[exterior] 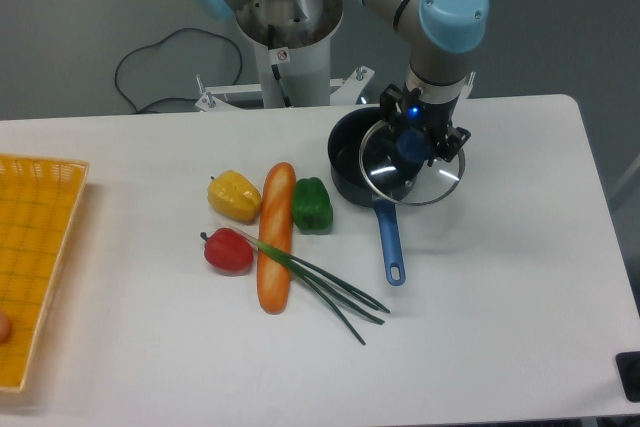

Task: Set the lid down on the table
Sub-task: 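Hold the glass lid by its blue knob above the saucepan rim, then lift the glass lid off the saucepan and carry it beside the pan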

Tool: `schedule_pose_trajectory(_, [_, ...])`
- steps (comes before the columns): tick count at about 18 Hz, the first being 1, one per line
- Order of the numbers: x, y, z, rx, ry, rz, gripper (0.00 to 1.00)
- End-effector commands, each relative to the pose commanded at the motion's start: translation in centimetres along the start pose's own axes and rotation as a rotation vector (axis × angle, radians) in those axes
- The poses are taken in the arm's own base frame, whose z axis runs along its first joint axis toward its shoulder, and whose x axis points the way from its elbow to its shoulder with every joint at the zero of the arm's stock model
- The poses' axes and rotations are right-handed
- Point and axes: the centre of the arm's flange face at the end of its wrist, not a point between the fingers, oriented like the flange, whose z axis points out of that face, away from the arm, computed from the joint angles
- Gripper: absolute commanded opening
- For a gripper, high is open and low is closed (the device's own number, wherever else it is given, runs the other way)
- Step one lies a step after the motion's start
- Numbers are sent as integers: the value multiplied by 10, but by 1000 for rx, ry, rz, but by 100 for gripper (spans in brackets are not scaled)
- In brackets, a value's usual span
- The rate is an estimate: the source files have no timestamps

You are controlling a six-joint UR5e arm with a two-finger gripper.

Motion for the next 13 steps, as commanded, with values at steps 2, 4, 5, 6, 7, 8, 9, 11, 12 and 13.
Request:
schedule_pose_trajectory(2, [0, 0, 2, -1, 3, 0, 56])
schedule_pose_trajectory(4, [-4, 0, 3, -4, 5, 0, 56])
schedule_pose_trajectory(5, [-6, -1, 2, -4, 2, 0, 56])
schedule_pose_trajectory(6, [-8, -1, 2, -4, 2, 0, 56])
schedule_pose_trajectory(7, [-10, -1, 0, -4, -2, 0, 56])
schedule_pose_trajectory(8, [-13, -1, 1, -4, -2, 0, 56])
schedule_pose_trajectory(9, [-16, -2, 1, -5, -4, -1, 56])
schedule_pose_trajectory(11, [-26, -4, 4, -8, 0, 0, 56])
schedule_pose_trajectory(12, [-29, -6, 6, -8, 2, 0, 56])
schedule_pose_trajectory(13, [-33, -7, 11, -5, 8, 0, 56])
